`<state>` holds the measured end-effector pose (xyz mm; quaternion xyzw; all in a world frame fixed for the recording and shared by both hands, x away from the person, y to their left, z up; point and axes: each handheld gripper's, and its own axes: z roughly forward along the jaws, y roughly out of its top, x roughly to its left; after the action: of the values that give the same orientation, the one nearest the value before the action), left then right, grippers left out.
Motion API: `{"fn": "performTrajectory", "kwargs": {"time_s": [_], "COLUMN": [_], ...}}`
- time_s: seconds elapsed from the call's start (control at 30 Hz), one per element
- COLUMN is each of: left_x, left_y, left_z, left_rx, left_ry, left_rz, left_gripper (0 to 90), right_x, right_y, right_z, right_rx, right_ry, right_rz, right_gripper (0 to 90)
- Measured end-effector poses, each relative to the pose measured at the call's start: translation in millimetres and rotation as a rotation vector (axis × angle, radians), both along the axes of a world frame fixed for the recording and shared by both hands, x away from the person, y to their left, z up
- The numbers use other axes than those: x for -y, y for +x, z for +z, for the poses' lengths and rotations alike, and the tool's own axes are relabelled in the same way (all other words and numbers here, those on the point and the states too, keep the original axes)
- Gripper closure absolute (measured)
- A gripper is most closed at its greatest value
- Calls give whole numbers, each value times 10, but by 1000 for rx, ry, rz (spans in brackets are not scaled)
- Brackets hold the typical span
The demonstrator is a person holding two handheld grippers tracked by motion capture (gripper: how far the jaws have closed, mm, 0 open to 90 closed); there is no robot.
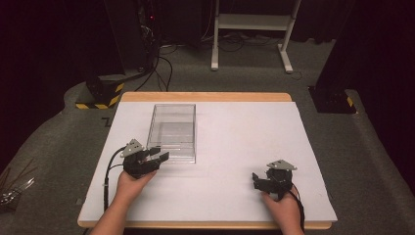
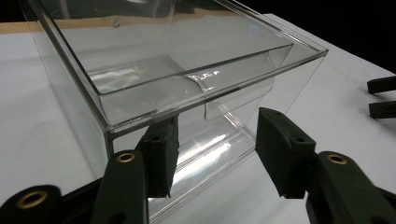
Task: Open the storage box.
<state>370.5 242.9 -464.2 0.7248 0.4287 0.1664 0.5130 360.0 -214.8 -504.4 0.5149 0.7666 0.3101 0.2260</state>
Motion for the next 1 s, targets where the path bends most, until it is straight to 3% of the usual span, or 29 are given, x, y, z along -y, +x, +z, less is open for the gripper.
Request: {"fn": "performTrajectory", "kwargs": {"time_s": [0.2,0.77,1.0], "left_x": [4,36,-19], "left_y": [54,70,72], "left_z": [-29,-92,-132], "left_rx": [10,60,77], "left_ry": [-26,-31,-60], "left_rz": [-25,-52,-81], "left_gripper": [541,697,737], "right_x": [1,-5,-8], "right_y": [0,-8,-16], "right_z": [0,0,0], "right_rx": [1,8,8], "right_ry": [-1,-3,-1], "right_rz": [2,4,6], "right_gripper": [136,150,159]}}
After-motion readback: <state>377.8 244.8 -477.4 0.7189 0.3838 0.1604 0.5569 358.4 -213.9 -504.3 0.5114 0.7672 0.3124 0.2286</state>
